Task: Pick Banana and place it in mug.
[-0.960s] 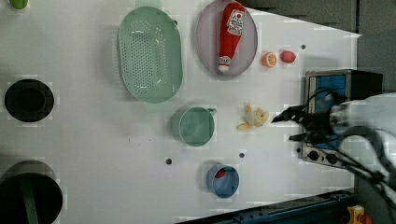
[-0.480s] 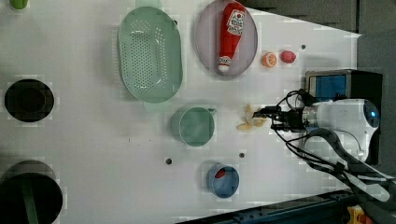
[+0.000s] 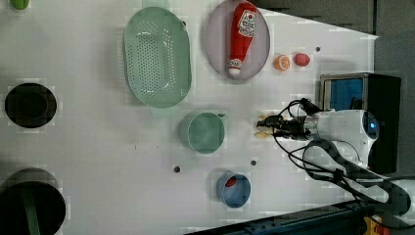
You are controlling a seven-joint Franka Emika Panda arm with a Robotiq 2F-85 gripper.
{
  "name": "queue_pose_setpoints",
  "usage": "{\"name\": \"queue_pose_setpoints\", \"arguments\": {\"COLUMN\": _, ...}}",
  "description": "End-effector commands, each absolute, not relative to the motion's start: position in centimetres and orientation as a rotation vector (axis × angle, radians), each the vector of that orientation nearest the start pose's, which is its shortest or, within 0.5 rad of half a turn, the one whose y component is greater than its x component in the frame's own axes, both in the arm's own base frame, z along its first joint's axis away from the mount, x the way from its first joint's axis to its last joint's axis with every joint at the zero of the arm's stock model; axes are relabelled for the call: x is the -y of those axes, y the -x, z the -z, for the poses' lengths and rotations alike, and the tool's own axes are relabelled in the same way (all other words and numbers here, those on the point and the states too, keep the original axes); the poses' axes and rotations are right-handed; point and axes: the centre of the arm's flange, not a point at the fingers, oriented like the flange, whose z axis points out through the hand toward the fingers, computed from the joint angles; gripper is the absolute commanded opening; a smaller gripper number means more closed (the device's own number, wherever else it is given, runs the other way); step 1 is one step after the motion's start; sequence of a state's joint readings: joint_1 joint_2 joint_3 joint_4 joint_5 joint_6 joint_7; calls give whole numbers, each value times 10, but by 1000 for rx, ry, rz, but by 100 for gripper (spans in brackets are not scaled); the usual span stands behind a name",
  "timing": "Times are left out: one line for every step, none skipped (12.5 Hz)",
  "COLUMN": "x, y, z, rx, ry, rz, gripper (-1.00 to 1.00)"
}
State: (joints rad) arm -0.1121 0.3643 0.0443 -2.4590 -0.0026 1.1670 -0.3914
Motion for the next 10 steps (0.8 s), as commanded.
{"name": "queue_pose_setpoints", "arguments": {"x": 27, "y": -473, "z": -151, "rx": -669, "ry": 3050, "rz": -74, "gripper": 1}}
{"name": "queue_pose_setpoints", "arguments": {"x": 27, "y": -474, "z": -152, "rx": -669, "ry": 3050, "rz": -72, "gripper": -19}}
{"name": "queue_pose_setpoints", "arguments": {"x": 26, "y": -476, "z": -157, "rx": -665, "ry": 3049, "rz": -55, "gripper": -42}}
{"name": "queue_pose_setpoints", "arguments": {"x": 26, "y": -481, "z": -172, "rx": -665, "ry": 3047, "rz": -10, "gripper": -42}}
{"name": "queue_pose_setpoints", "arguments": {"x": 27, "y": -486, "z": -188, "rx": -663, "ry": 3044, "rz": 39, "gripper": -42}}
{"name": "queue_pose_setpoints", "arguments": {"x": 28, "y": -491, "z": -208, "rx": -662, "ry": 3042, "rz": 81, "gripper": -42}}
{"name": "queue_pose_setpoints", "arguments": {"x": 28, "y": -495, "z": -242, "rx": -660, "ry": 3045, "rz": 88, "gripper": -42}}
{"name": "queue_pose_setpoints", "arguments": {"x": 29, "y": -495, "z": -263, "rx": -662, "ry": 3052, "rz": 37, "gripper": -42}}
{"name": "queue_pose_setpoints", "arguments": {"x": 28, "y": -498, "z": -291, "rx": -659, "ry": 3058, "rz": 4, "gripper": -42}}
{"name": "queue_pose_setpoints", "arguments": {"x": 30, "y": -500, "z": -322, "rx": -663, "ry": 3062, "rz": -17, "gripper": -42}}
